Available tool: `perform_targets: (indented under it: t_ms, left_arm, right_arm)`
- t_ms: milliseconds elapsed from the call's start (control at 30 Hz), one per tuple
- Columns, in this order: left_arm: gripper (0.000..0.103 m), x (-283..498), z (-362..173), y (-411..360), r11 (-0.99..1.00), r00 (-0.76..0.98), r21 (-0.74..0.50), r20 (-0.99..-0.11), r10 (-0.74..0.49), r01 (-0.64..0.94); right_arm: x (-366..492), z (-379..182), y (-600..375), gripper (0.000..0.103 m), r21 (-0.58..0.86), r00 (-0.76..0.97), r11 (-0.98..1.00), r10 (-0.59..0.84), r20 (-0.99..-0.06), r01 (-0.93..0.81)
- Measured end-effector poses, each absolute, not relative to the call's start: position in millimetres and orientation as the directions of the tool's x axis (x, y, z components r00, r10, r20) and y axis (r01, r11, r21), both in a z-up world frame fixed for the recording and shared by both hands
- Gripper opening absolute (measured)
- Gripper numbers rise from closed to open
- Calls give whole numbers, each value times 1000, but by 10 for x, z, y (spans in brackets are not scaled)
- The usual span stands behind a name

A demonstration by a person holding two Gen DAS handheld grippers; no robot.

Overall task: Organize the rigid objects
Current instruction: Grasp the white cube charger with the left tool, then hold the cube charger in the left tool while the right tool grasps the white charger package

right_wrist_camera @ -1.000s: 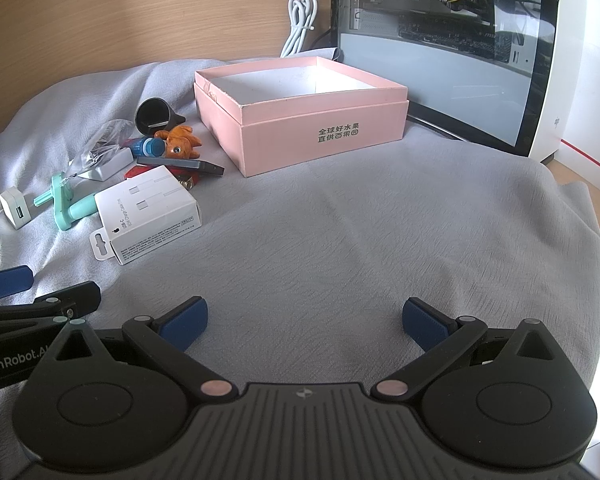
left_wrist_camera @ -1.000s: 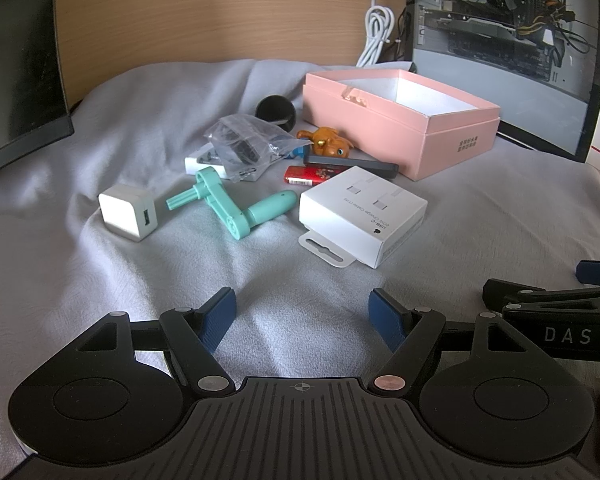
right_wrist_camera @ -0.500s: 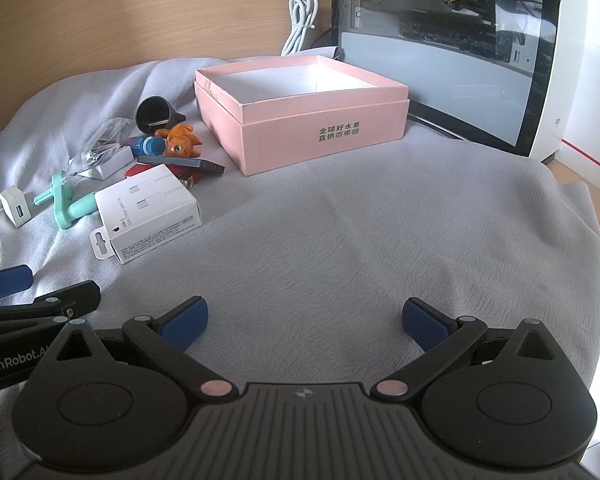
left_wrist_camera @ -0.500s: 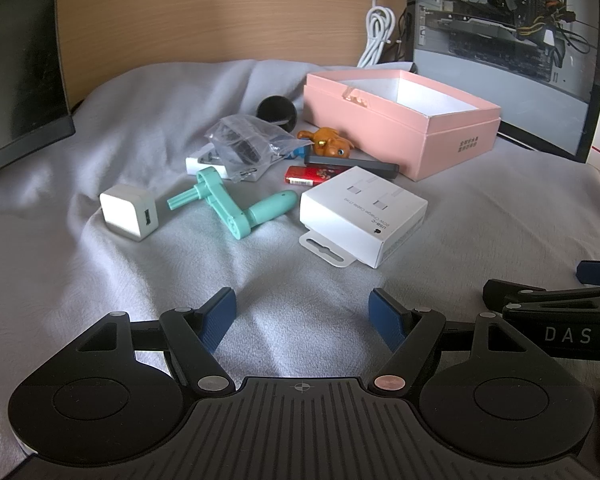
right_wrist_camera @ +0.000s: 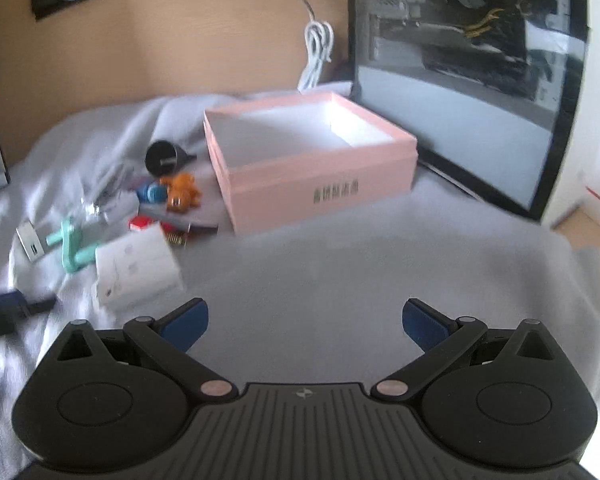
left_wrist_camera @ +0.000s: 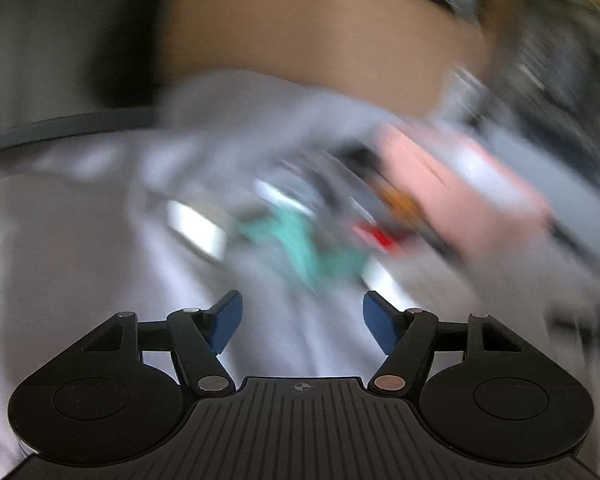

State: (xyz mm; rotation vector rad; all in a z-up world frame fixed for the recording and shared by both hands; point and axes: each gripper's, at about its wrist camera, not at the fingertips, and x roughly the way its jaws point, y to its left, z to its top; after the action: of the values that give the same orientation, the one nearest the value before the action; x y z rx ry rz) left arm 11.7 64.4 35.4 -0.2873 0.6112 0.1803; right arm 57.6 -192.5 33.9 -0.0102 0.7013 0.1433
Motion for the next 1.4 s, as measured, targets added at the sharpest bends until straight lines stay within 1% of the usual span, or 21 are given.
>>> perform_targets:
  t_ms: [67, 100, 167, 267, 333, 400, 433, 467, 533, 633, 867, 1067, 1200, 1300, 1400]
  left_arm:
    - [72, 262, 440, 903, 880, 792, -291, -594, 141, -375]
    - [71, 339, 464, 984, 854, 780, -305, -602, 169, -420]
    - [71, 502, 494, 1085, 831, 768, -307, -607, 204, -463]
    - [71, 789, 483, 1088, 853, 735, -216, -630, 250, -476]
    - [71, 988, 423, 1060, 859, 696, -145, -657, 288, -492]
    - [67, 1037, 342, 1033, 860, 669, -94, -673, 317, -502]
    - [58, 1056, 296, 1025, 859, 659, -75, -677, 328, -506]
    - [45, 1073, 260, 1027, 858, 651, -63, -680, 337, -510]
    - [41, 1088, 196, 1048, 854, 642, -44, -680, 355, -519]
    - [24, 1100, 173, 1044, 863, 638, -44, -692, 337, -503]
    - [24, 890, 179, 867, 922, 691, -36, -673, 263, -385]
    - [24, 385, 232, 547, 948, 708, -112, -692, 140, -297]
    - [24, 189, 136, 425, 951, 682, -129, -724, 104, -282]
    - [24, 158, 119, 405, 952, 690, -117, -714, 117, -282]
    - [24, 172, 115, 452, 935, 695, -162, -711, 112, -316]
  right_arm:
    - [714, 300, -1989, 103, 44, 746, 988, 140, -651, -147]
    - [777, 267, -2008, 103, 42, 738, 988, 138, -660, -147]
    - [889, 183, -2028, 103, 44, 722, 987, 142, -677, -152]
    - [1019, 35, -2054, 103, 74, 654, 979, 183, -734, -191]
    - [1027, 3, -2018, 103, 40, 661, 972, 186, -727, -230]
    - [1044, -20, -1972, 103, 10, 648, 961, 193, -737, -276]
    - [1054, -23, -1969, 103, 10, 647, 958, 202, -735, -287]
    - [1069, -19, -1974, 103, 13, 645, 957, 206, -736, -291]
    - [1067, -20, -1976, 103, 16, 643, 955, 212, -736, -297]
    - [1066, -19, -1977, 103, 17, 645, 956, 211, -734, -293]
    - [1077, 2, -2008, 103, 14, 627, 944, 231, -744, -330]
    - [1027, -20, -2015, 103, 10, 652, 943, 237, -720, -332]
    - [1007, -24, -2031, 103, 11, 659, 941, 245, -711, -338]
    - [1000, -21, -2033, 103, 11, 661, 942, 243, -709, -335]
    - [991, -20, -2030, 103, 9, 663, 943, 240, -709, -332]
